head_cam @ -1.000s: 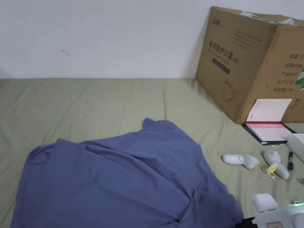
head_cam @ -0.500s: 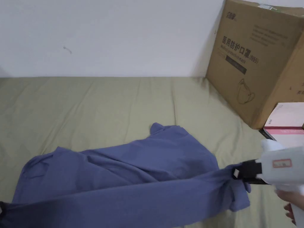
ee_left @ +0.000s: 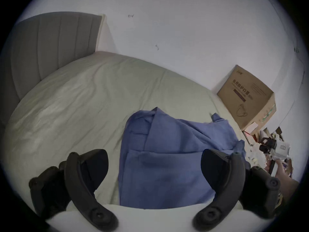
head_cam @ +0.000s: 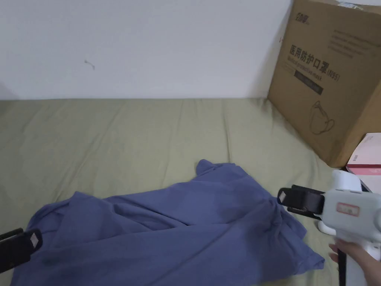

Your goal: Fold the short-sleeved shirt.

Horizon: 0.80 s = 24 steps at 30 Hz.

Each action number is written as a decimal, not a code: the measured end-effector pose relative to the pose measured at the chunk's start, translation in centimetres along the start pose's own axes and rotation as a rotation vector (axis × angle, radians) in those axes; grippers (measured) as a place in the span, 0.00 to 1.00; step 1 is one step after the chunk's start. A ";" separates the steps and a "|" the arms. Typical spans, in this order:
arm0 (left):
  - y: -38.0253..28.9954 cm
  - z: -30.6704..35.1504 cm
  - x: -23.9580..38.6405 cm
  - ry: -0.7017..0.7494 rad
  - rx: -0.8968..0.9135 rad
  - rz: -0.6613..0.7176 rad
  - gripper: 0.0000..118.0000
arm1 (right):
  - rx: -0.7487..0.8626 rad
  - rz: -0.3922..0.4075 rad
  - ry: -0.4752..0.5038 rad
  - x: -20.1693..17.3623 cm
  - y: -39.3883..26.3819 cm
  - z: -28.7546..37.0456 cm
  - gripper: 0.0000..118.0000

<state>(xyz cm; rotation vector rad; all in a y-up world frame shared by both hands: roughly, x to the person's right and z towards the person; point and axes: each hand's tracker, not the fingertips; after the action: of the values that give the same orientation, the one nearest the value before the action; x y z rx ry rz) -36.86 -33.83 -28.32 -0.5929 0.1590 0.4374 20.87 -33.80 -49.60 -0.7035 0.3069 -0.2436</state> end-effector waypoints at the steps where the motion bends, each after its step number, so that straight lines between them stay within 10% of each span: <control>1: -0.6 1.3 0.2 -0.003 0.026 -0.011 0.97 | 0.002 0.008 0.006 -0.4 -0.7 1.5 1.00; 5: -3.3 6.2 1.0 0.014 0.060 -0.035 0.95 | 0.054 0.027 0.022 -1.5 -3.7 7.0 0.98; 7: -4.6 8.4 1.7 0.005 0.084 -0.048 0.71 | 0.103 0.014 0.106 -1.9 -4.9 9.7 0.92; 8: -5.0 9.0 2.1 0.014 0.086 -0.056 0.46 | 0.118 0.015 0.121 -2.2 -5.2 10.4 0.77; 9: -5.2 9.5 2.4 0.038 0.073 -0.077 0.05 | 0.113 0.024 0.108 -2.6 -5.6 11.0 0.34; 10: -5.4 9.7 2.7 0.089 0.052 -0.096 0.01 | 0.108 0.041 0.095 -3.0 -5.7 11.2 0.00; 11: -5.4 10.1 2.8 0.106 0.032 -0.098 0.00 | 0.097 0.063 0.068 -3.4 -6.0 11.4 0.00; 15: -3.9 5.2 0.9 0.090 -0.167 -0.034 0.02 | 0.043 0.050 0.118 -1.1 -5.3 9.2 0.00; 19: -5.1 -0.5 -1.4 0.115 -0.236 0.033 0.83 | 0.024 0.076 0.130 -3.5 -6.0 9.0 0.00; 24: -7.8 -6.2 -2.8 0.270 -0.342 0.049 0.96 | -0.014 0.072 0.155 -3.9 -6.2 8.5 0.00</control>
<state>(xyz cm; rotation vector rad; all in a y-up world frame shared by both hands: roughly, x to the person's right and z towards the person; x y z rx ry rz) -36.01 -44.10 -28.68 -0.9861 0.3617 0.4340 19.54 -32.07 -38.60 -0.6877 0.4815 -0.2277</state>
